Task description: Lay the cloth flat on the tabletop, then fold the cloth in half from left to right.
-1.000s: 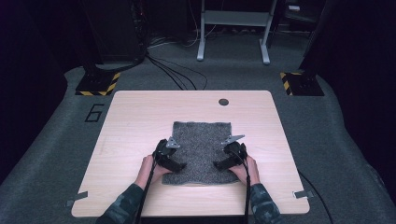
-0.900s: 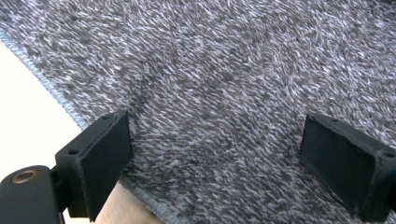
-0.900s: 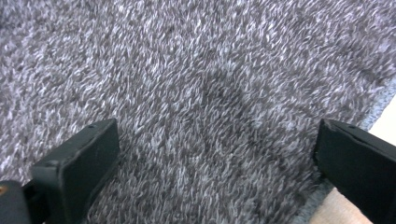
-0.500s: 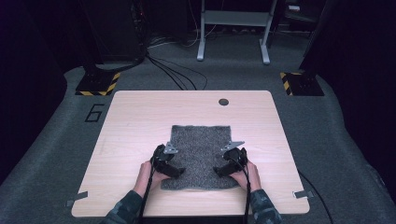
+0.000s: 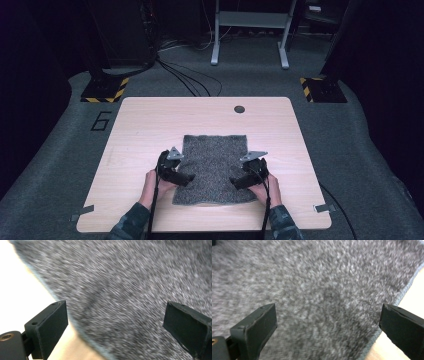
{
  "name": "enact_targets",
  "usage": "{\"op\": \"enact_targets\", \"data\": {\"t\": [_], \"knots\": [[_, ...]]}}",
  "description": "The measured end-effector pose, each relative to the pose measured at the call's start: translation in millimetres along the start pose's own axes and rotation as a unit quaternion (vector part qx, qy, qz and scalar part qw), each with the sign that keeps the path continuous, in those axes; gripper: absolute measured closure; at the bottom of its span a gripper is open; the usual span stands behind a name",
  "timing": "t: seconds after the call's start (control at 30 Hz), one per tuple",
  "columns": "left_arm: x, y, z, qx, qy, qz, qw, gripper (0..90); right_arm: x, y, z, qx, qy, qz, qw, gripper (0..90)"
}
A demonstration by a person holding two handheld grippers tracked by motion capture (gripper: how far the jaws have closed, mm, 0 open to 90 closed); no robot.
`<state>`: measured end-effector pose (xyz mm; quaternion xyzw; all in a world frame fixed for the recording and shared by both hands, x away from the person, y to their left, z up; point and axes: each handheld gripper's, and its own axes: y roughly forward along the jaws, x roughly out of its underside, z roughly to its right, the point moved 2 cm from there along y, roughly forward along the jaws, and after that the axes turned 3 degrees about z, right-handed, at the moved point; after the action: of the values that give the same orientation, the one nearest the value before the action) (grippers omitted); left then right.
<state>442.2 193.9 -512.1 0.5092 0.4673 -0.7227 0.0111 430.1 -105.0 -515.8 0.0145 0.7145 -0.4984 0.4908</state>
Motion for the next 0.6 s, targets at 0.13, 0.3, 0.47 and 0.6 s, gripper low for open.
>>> {"op": "enact_targets", "data": {"t": [0.13,0.3,0.47,0.6], "knots": [[-6.3,-3.4,-15.4,-0.003,-0.013,0.004,0.9999,5.7,-4.4,-5.5,-10.8,-0.005,-0.008,0.003,1.0,2.1],[-10.4,-2.0,-31.6,-0.009,-0.026,0.004,0.9996,6.0,-9.7,-6.0,-26.7,-0.014,-0.012,0.004,0.9998,2.7],[-15.5,0.5,-46.0,-0.017,-0.033,0.003,0.9993,6.8,-17.1,-4.0,-44.6,-0.031,-0.032,0.009,0.999,3.5],[-21.3,2.4,-56.6,-0.019,-0.035,-0.002,0.9992,7.6,-22.7,-0.4,-60.9,-0.045,-0.038,0.009,0.9982,3.9]]}}
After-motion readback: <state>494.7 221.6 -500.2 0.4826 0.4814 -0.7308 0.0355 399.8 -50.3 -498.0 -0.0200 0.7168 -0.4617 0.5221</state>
